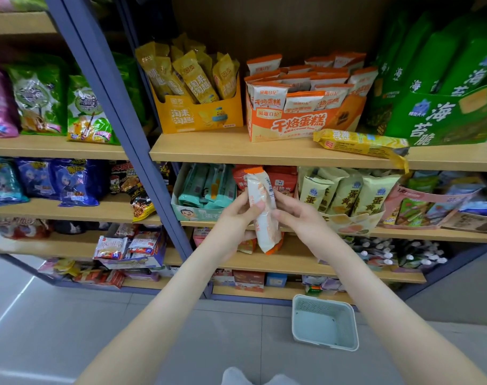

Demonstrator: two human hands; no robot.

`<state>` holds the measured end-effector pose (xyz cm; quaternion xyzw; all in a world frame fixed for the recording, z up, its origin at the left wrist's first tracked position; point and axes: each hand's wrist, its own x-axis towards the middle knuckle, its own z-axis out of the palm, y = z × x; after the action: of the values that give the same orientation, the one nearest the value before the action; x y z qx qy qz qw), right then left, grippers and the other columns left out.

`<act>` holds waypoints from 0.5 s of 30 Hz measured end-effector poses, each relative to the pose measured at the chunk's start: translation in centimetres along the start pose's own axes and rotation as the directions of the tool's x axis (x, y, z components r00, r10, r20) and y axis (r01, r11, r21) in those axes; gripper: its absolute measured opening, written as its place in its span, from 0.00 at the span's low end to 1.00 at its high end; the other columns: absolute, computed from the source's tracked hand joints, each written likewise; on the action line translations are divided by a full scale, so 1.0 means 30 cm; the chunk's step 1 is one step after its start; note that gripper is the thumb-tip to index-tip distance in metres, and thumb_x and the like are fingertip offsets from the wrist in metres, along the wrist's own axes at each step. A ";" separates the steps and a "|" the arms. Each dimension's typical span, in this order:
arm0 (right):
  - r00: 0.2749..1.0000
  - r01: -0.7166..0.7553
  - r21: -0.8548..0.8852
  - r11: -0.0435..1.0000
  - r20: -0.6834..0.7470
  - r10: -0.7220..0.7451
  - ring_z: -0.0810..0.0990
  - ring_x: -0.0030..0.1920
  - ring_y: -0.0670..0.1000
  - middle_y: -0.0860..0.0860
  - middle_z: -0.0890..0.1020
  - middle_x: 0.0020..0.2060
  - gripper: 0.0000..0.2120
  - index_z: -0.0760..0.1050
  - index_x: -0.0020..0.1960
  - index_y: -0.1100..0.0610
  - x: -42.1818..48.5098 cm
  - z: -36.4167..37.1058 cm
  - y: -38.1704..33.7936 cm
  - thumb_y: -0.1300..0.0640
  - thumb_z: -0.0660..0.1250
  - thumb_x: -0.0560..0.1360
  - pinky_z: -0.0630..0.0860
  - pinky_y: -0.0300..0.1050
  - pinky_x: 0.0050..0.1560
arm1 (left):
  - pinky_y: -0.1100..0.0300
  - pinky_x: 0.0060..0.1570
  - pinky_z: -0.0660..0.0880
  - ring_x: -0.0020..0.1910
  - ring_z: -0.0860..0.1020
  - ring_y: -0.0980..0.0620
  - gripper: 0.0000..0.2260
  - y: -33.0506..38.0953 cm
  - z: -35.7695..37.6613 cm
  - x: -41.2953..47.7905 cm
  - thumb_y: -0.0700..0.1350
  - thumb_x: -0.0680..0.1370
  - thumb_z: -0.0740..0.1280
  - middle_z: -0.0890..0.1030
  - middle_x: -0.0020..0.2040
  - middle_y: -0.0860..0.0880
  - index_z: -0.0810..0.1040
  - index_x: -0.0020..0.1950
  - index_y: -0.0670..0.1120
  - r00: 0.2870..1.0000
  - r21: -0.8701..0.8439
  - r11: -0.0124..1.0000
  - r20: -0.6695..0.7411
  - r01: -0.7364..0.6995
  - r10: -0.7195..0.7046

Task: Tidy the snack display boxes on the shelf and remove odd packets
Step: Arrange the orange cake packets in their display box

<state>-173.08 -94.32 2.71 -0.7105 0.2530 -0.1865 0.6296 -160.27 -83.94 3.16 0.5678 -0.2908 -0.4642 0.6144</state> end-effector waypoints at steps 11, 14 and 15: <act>1.000 -0.006 0.232 0.973 0.004 0.005 0.79 0.60 0.46 0.47 0.81 0.61 0.15 0.72 0.67 0.49 0.009 -0.049 -0.029 0.58 0.60 0.81 0.77 0.41 0.58 | 0.52 0.64 0.74 0.66 0.75 0.53 0.27 0.032 0.019 0.047 0.51 0.79 0.64 0.76 0.67 0.53 0.56 0.74 0.65 0.985 0.179 0.976 0.140 -0.121 0.097; 0.997 -0.063 0.220 0.974 0.065 0.050 0.80 0.59 0.51 0.53 0.81 0.59 0.22 0.75 0.64 0.55 0.008 -0.083 -0.063 0.45 0.60 0.75 0.77 0.44 0.58 | 0.51 0.62 0.75 0.58 0.79 0.53 0.17 0.058 0.066 0.082 0.44 0.76 0.71 0.81 0.54 0.55 0.71 0.60 0.59 0.991 0.393 0.912 -0.007 -0.119 0.132; 0.997 -0.058 0.155 0.986 0.066 0.048 0.79 0.59 0.50 0.52 0.81 0.60 0.22 0.75 0.62 0.53 0.010 -0.097 -0.076 0.43 0.61 0.73 0.77 0.42 0.58 | 0.51 0.60 0.75 0.56 0.79 0.52 0.14 0.068 0.085 0.091 0.45 0.75 0.72 0.81 0.51 0.57 0.73 0.55 0.58 0.989 0.486 0.868 -0.050 -0.100 0.141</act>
<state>-174.26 -96.64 5.34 -0.6572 0.2368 -0.1668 0.6958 -160.93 -87.63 5.14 0.7024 -0.4061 -0.3138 0.4932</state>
